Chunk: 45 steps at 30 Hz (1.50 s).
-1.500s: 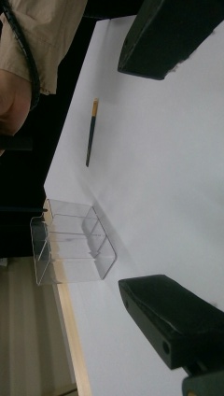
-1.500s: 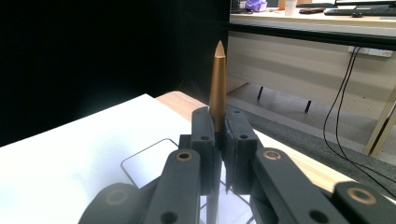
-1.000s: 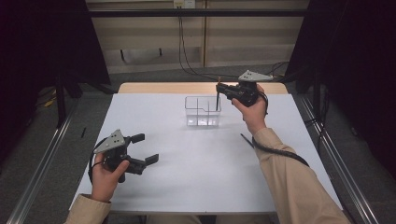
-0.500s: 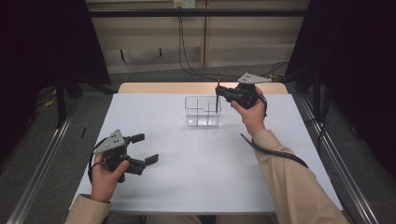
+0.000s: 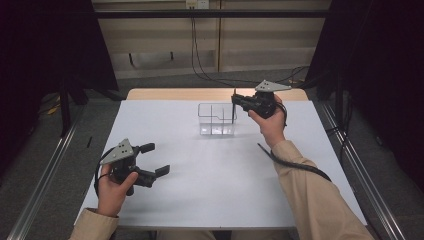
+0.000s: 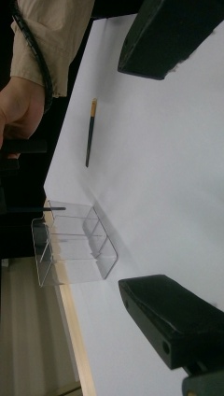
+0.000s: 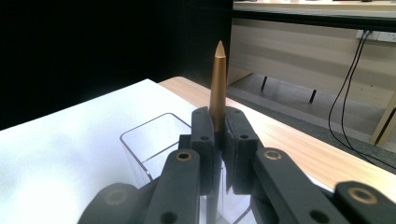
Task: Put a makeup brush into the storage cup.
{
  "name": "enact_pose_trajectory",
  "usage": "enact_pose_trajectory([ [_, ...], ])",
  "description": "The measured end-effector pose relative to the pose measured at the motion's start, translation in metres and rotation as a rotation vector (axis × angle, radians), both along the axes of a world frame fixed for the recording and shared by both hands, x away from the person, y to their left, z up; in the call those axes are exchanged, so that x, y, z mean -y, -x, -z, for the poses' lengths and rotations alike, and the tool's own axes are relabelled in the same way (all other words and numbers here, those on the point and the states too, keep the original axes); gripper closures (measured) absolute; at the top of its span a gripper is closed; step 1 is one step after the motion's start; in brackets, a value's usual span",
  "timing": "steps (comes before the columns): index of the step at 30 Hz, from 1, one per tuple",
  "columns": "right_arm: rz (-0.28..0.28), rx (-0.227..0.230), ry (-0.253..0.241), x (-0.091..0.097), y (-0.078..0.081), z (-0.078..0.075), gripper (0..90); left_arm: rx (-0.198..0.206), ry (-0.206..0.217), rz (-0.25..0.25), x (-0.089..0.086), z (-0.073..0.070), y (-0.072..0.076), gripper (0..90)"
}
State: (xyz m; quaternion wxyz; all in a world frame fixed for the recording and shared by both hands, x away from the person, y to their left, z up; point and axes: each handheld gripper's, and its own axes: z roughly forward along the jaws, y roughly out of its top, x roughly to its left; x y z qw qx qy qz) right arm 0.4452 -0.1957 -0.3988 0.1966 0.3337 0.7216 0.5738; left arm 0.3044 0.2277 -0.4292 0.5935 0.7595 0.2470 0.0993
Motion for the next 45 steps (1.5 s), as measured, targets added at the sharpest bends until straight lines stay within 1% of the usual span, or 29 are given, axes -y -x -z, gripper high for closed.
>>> enact_pose_trajectory([
  [4,-0.002,0.001,0.003,-0.001,0.001,0.0,83.5,0.001,0.001,0.001,0.0,0.0,0.0,0.1],
  [6,-0.005,-0.002,-0.001,-0.001,0.001,0.0,81.9,0.0,0.0,0.001,0.0,0.0,0.0,0.1],
  [7,-0.006,0.001,-0.002,0.0,0.001,0.0,77.4,0.001,0.0,0.0,0.0,0.0,0.0,0.1],
  [9,-0.012,-0.011,-0.018,-0.001,0.001,-0.002,64.3,0.0,0.002,0.001,0.0,0.0,0.0,0.1],
  [12,-0.007,-0.012,-0.016,-0.001,0.003,-0.003,50.3,0.001,0.004,-0.003,0.0,0.001,0.0,0.1],
  [15,-0.008,-0.009,-0.03,-0.001,0.005,-0.005,41.4,0.001,-0.002,-0.001,0.0,0.0,0.0,0.1],
  [18,-0.007,-0.007,-0.034,-0.001,0.007,-0.006,31.1,0.002,-0.002,0.001,0.0,0.0,0.0,0.1],
  [22,-0.015,0.001,-0.038,0.0,0.012,-0.007,24.2,0.004,-0.002,0.0,0.0,0.0,0.0,0.1],
  [24,-0.024,0.004,-0.047,0.001,0.014,-0.007,21.9,0.006,-0.003,0.0,0.0,-0.001,0.0,0.1],
  [29,-0.034,0.01,-0.039,0.003,0.02,-0.008,16.6,0.006,0.0,-0.002,0.001,-0.001,0.001,0.1],
  [30,-0.04,0.014,-0.044,0.004,0.022,-0.008,16.3,0.006,0.001,-0.003,0.001,-0.001,0.001,0.1],
  [31,-0.033,0.016,-0.037,0.004,0.024,-0.008,15.3,0.007,-0.001,-0.003,0.001,-0.001,0.001,0.1],
  [32,-0.033,0.022,-0.037,0.005,0.026,-0.008,14.7,0.008,-0.002,-0.003,0.001,-0.001,0.001,0.1],
  [35,-0.041,0.019,-0.049,0.008,0.03,-0.007,13.3,0.013,-0.008,-0.004,0.0,-0.002,0.001,0.1],
  [39,-0.047,0.015,-0.045,0.012,0.036,-0.005,12.0,0.013,-0.007,-0.005,0.0,-0.002,0.001,0.1],
  [45,-0.045,0.024,-0.037,0.018,0.046,-0.003,9.6,0.017,-0.006,-0.004,0.0,-0.003,0.002,0.1],
])
